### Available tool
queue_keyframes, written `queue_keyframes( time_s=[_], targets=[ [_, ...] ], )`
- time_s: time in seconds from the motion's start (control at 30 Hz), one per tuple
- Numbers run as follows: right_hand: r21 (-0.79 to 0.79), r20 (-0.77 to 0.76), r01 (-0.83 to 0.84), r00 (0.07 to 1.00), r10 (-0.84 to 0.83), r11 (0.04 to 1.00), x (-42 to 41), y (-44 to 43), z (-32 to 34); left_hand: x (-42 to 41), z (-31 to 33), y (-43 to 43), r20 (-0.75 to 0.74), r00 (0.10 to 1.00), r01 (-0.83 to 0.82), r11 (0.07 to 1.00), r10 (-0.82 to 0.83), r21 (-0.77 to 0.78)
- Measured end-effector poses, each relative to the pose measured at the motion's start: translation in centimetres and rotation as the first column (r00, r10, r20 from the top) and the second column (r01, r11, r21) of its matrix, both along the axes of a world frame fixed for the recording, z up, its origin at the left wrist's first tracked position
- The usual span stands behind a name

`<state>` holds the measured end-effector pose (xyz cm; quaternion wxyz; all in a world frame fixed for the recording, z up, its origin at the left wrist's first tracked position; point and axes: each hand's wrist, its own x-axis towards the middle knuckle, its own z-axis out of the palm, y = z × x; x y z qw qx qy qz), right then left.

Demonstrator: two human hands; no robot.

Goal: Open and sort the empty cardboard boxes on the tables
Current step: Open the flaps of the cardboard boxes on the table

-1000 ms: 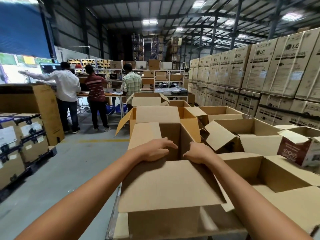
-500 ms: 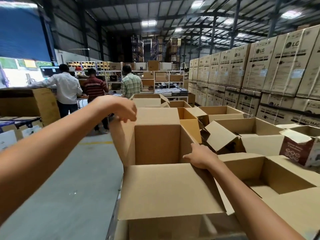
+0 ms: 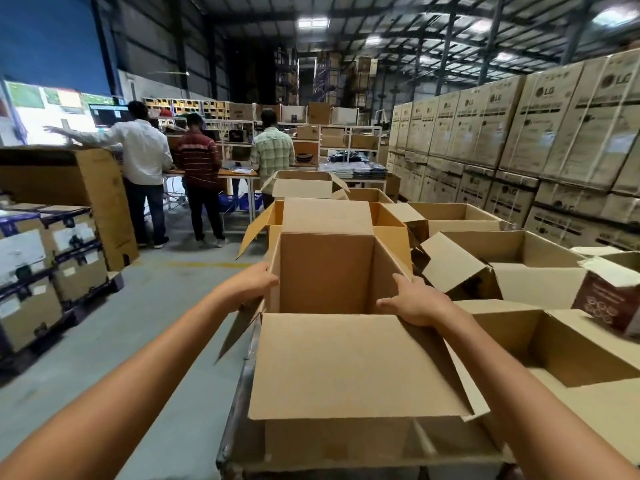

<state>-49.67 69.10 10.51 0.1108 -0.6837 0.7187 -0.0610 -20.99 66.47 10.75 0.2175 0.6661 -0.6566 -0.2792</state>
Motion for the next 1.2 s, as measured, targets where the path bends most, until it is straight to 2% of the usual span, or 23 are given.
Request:
queue_keyframes(
  time_s=[0.1,0.2,0.37,0.47,0.77,0.9,1.03,1.2],
  targets=[
    [0.041,-0.022,-0.059,0.998,0.06,0.997,-0.5,-1.8,0.4,-0.3,0.4,-1.8,0.093,0.994,0.064,0.987,-0.05,-0.148],
    [-0.003,-0.04,-0.125,0.991,0.125,0.992,-0.4,-4.7,0.6,-0.9,0.4,-5.2,0.226,0.972,0.136,0.94,-0.066,-0.312],
    [-0.083,-0.063,-0.188,0.981,0.183,0.979,0.0,-11.9,0.4,-2.6,-0.5,-12.8,0.534,0.845,0.196,0.943,-0.025,-0.267],
    [-0.079,-0.094,-0.226,0.971,0.218,0.971,1.0,-16.6,0.4,-3.0,-0.4,-16.5,0.615,0.788,0.2,0.957,-0.028,-0.212],
    [0.022,-0.209,-0.201,0.957,0.201,0.979,1.5,-25.3,-1.2,-3.3,-1.3,-23.1,0.614,0.785,0.111,0.994,-0.084,-0.005],
    [0.034,-0.206,-0.182,0.961,0.185,0.983,1.5,-26.2,-1.6,-3.6,-1.8,-23.9,0.614,0.786,0.097,0.995,-0.067,-0.016],
    [-0.038,-0.139,-0.178,0.975,0.171,0.983,1.7,-25.2,-1.1,-3.5,-1.6,-22.8,0.592,0.805,0.095,0.993,-0.037,-0.066],
    [-0.091,-0.111,-0.196,0.976,0.185,0.976,2.2,-21.9,0.7,-2.2,-0.3,-19.3,0.451,0.891,0.04,0.98,0.052,-0.193]
  ],
)
